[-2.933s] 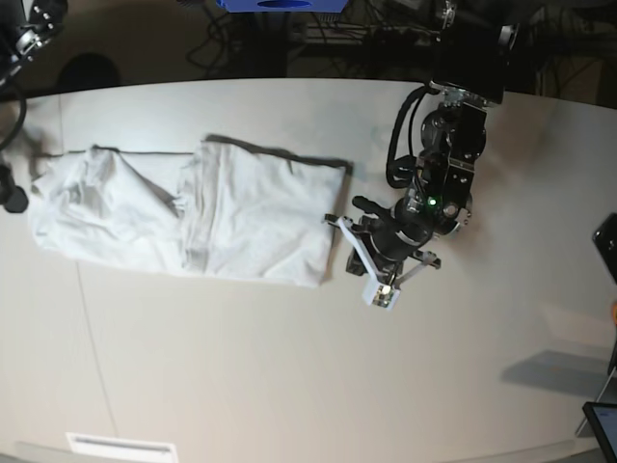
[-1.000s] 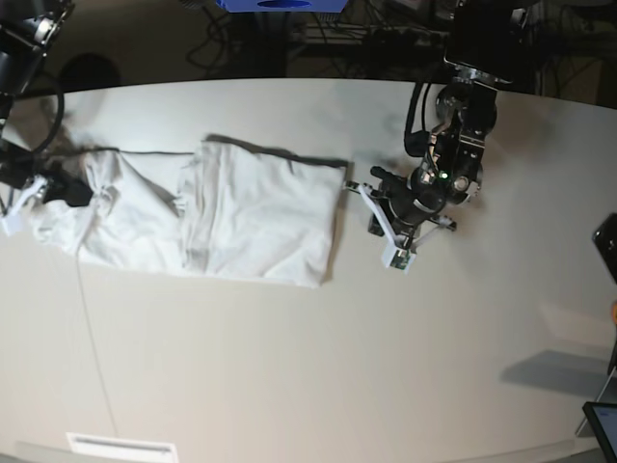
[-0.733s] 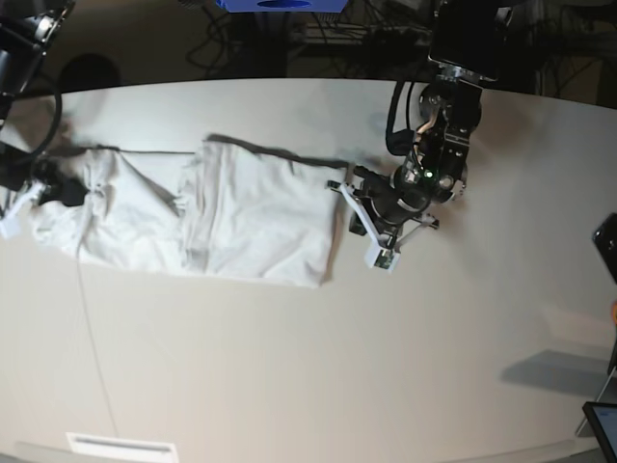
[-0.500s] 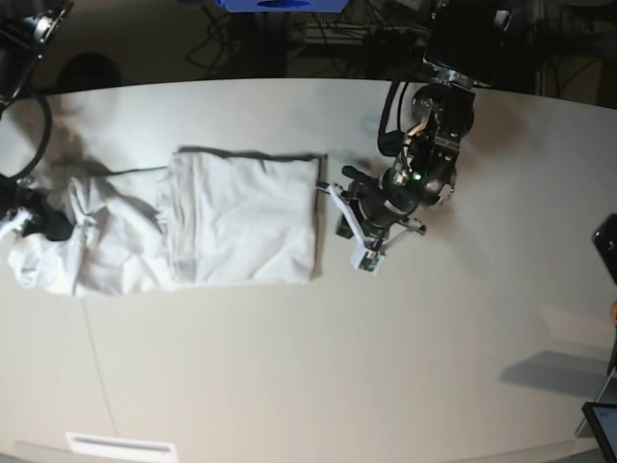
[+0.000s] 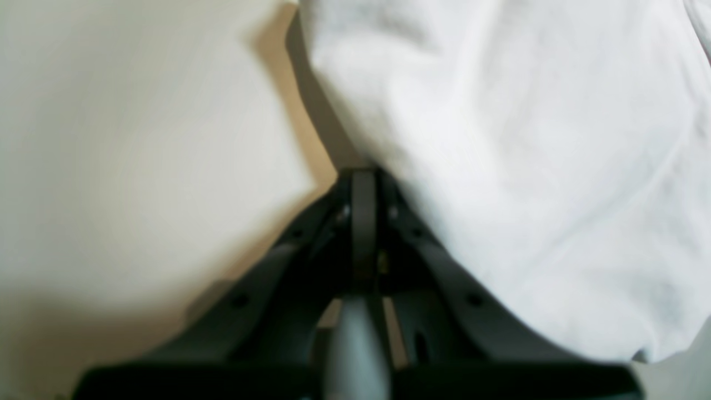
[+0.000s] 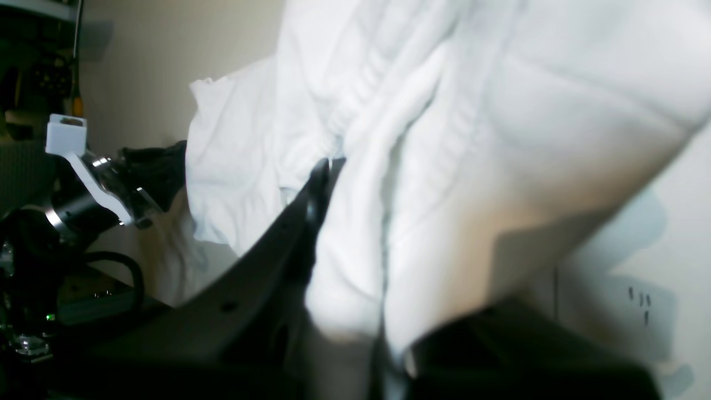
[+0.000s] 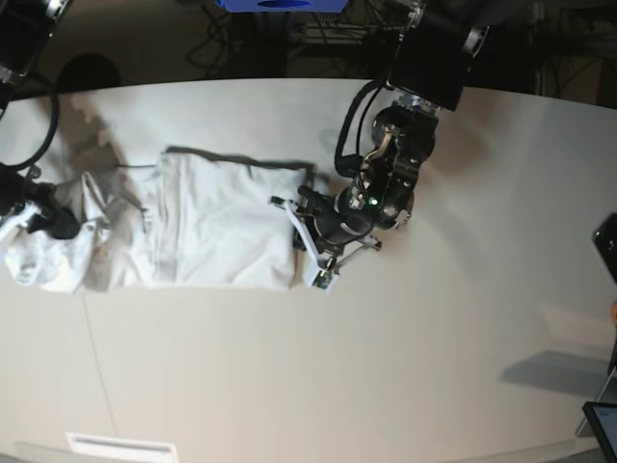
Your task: Fold the T-shirt properly
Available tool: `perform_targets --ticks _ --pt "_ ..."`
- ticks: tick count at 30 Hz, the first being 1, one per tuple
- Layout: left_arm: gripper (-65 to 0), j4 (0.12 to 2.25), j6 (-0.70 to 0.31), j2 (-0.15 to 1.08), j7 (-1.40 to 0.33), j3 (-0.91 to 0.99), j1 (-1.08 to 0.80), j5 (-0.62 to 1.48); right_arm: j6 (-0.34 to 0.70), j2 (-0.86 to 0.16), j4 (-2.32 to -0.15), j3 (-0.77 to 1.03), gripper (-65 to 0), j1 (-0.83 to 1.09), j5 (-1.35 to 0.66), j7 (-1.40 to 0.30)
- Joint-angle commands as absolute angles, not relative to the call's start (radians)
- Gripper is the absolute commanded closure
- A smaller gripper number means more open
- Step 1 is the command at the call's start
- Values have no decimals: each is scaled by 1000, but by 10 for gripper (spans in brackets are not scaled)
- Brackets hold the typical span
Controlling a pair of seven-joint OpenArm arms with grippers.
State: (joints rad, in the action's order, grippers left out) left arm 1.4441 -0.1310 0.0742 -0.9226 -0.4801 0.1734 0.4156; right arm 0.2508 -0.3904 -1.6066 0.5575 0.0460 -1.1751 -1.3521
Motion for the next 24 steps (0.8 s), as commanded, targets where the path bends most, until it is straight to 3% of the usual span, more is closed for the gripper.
perform_targets --ticks 1,8,15,24 --pt "0 1452 -137 67 -918 -479 196 421 232 -409 -1643 562 -1 36 -1208 -1336" --pt "0 1386 -137 41 -918 -484 232 421 203 -409 -1721 562 0 44 -1207 -1336" --pt "0 1369 -137 35 -917 -610 265 421 200 -407 -1808 487 0 45 -1202 -1328" --pt "0 1369 -137 5 -917 -605 269 421 197 -351 -1868 455 0 62 -1201 -1328"
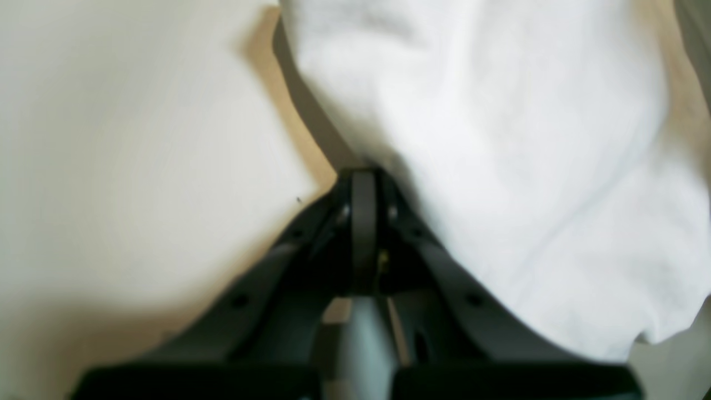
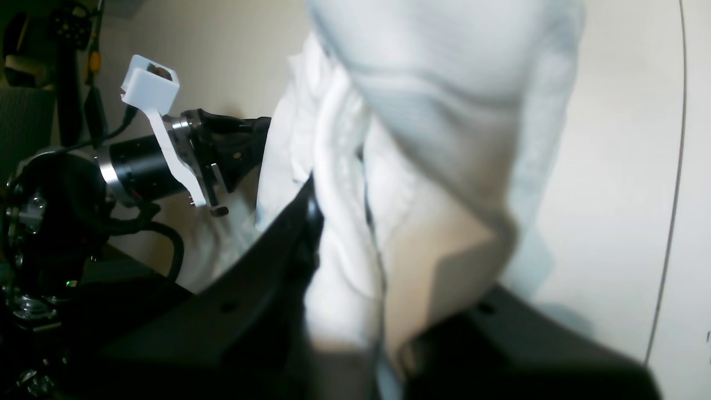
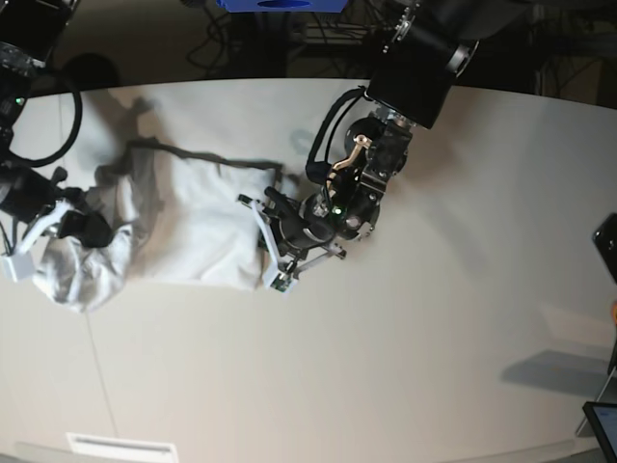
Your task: Fold the T-shirt properly
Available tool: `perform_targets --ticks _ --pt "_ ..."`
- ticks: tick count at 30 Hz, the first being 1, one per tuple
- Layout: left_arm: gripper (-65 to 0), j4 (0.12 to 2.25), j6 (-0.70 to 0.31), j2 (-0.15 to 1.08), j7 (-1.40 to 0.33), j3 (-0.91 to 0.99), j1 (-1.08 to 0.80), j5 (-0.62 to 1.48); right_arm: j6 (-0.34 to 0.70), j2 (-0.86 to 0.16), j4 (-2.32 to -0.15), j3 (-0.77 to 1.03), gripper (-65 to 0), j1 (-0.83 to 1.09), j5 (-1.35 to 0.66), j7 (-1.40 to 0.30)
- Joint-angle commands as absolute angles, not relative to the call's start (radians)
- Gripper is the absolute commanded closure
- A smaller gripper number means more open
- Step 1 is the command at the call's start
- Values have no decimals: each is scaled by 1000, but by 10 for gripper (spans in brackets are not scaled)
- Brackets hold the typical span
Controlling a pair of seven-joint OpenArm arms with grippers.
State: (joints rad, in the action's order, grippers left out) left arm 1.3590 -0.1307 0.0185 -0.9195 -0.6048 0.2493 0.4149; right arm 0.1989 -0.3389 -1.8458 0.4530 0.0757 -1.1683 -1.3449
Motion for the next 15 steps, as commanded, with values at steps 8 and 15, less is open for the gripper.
perform_targets --ticks 8,15 --pt "0 1371 -137 -2 -918 -607 283 421 105 -344 -1877 354 0 70 -1199 -1326" --pt "0 1371 -137 5 -918 -605 278 421 36 -303 -1879 226 0 73 -1055 -1273"
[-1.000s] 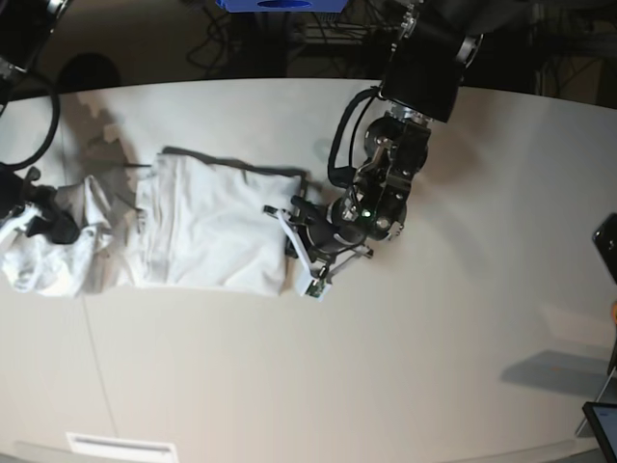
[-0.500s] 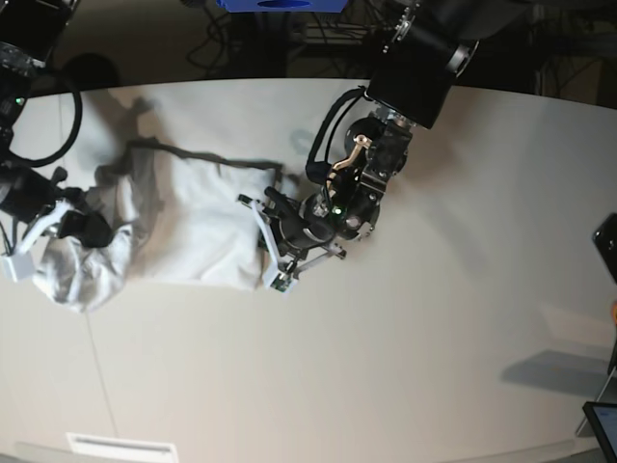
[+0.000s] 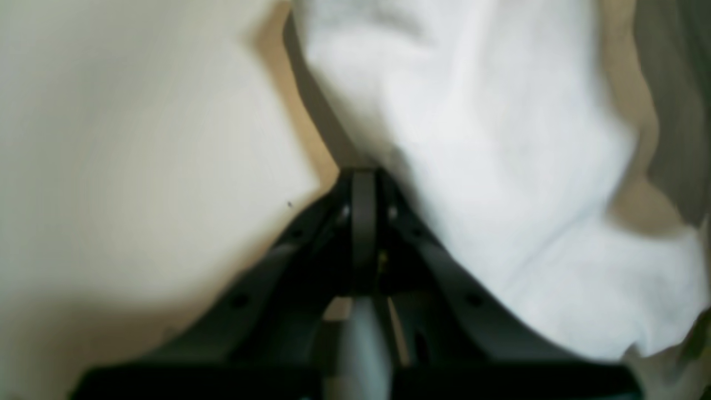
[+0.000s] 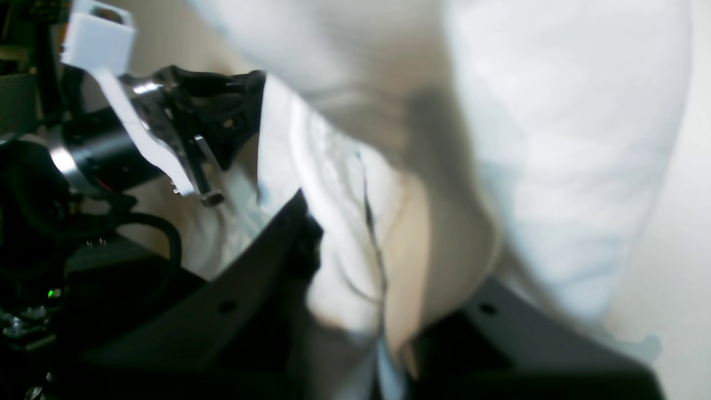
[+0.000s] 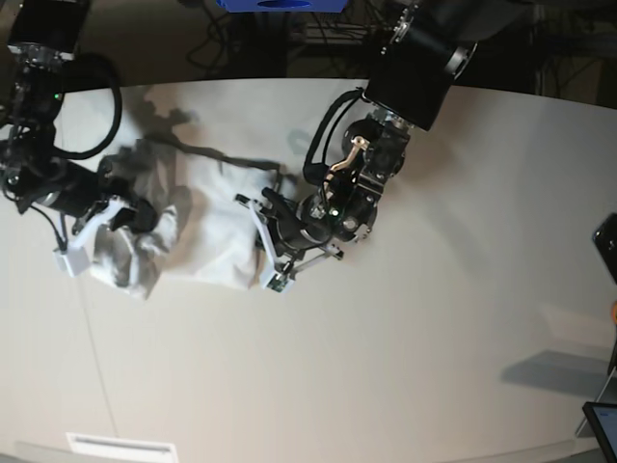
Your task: Fold the T-shirt properly
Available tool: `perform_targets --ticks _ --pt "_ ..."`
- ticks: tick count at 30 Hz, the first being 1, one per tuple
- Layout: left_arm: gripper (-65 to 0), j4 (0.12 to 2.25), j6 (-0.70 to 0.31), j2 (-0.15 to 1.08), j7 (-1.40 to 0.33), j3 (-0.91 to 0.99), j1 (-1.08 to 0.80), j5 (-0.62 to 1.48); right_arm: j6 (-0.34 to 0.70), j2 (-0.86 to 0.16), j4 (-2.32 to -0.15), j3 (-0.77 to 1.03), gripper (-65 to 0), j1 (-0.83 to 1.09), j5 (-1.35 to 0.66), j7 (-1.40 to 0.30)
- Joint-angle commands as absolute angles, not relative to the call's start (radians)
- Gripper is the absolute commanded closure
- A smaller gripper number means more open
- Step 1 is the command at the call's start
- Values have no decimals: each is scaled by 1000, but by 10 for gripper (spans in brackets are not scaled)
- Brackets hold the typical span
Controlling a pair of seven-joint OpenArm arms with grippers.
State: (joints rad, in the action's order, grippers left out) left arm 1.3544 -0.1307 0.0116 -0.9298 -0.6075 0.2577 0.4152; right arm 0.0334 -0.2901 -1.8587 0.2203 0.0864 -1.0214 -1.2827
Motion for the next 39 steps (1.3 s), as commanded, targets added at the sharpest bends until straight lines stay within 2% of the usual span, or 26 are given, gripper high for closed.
perform_targets --ticks 1,4,9,20,28,30,34,39 --pt "0 1371 -137 5 -918 -605 278 421 35 -302 -1879 211 0 73 -1055 -1264" --pt "0 1369 -137 10 -918 -605 275 421 -10 -282 -1879 185 -1 73 -1055 -1257" --pt "0 1369 -137 28 -918 -605 274 421 -154 -257 -1879 183 -1 73 -1052 -1256" --pt "0 1368 -137 51 -918 -604 280 421 -157 -228 -1954 173 -7 104 -1052 -1242" --pt "0 1293 -137 44 -917 -602 283 421 -154 -232 -1988 18 -148 84 -1058 -1237" --pt "0 1276 -137 44 -915 -602 283 421 -127 -234 -1989 -19 -183 71 -1067 -1236" --pt "0 1274 -137 50 -914 -602 283 421 -65 -236 -1989 -27 -223 53 -1204 -1211" --pt "0 1288 -137 97 -914 -602 275 429 -65 -262 -1988 -25 -283 27 -1331 -1161"
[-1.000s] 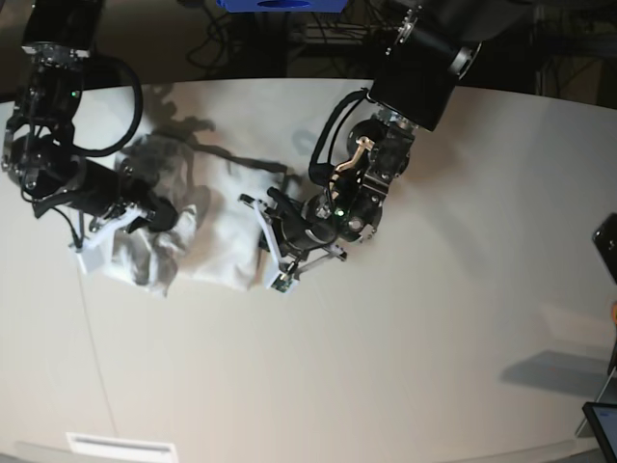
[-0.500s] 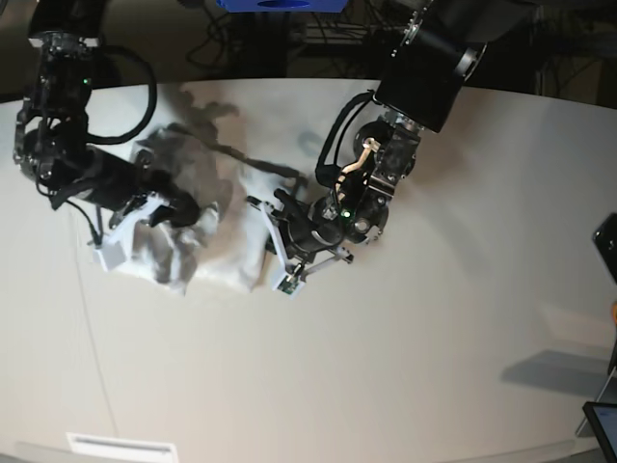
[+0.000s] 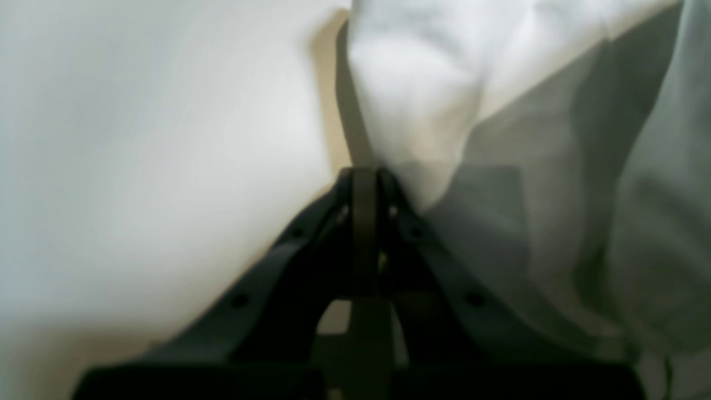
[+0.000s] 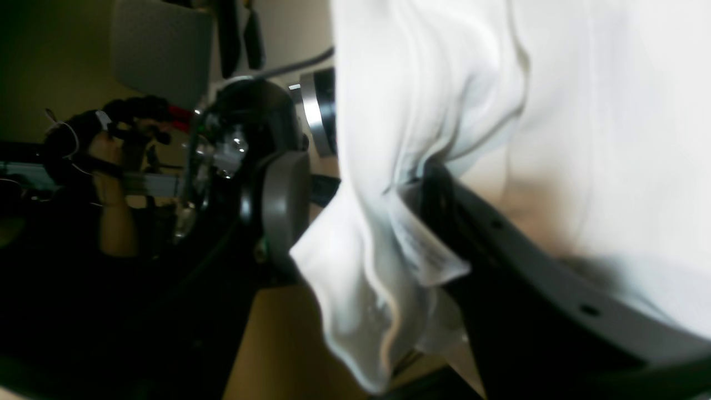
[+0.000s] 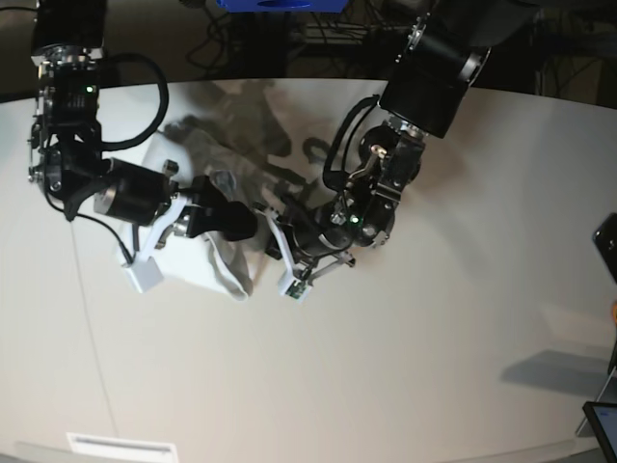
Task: Fold the T-shirt properly
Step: 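Open the left gripper and raise it off the shirt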
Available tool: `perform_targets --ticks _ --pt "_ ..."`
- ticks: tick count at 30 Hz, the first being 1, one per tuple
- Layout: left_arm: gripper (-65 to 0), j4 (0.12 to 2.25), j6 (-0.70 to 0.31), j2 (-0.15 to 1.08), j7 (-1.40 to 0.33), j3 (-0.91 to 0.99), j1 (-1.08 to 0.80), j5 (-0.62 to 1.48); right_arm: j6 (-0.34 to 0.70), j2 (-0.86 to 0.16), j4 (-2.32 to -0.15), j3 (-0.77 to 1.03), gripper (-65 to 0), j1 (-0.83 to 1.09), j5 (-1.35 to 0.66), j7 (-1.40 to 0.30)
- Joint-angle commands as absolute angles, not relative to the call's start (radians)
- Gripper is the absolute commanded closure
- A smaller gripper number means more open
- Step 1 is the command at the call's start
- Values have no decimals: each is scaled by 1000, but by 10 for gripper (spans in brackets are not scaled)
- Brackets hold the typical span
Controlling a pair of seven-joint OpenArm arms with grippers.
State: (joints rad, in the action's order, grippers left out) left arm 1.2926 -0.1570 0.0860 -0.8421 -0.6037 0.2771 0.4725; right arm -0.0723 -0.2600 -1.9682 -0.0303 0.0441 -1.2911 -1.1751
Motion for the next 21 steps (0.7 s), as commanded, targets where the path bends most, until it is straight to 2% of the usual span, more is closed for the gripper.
perform_targets --ticks 1,6,11,17,21 --pt "0 1297 -137 113 -914 -602 272 429 -65 -265 -1988 -16 -289 22 -1348 -1145" --pt "0 1382 -137 189 -915 -437 216 430 -65 -257 -1979 36 -295 16 -1455 -1136" --pt "0 1471 -139 260 -921 -294 180 432 -68 -254 -1943 36 -295 12 -1471 -1132" --pt "0 1494 -140 303 -974 -269 179 433 -101 -228 -1914 35 -295 10 -1466 -1132" --pt "0 1532 -211 297 -978 -268 163 433 -102 -236 -1914 42 -284 -1 -1463 -1129"
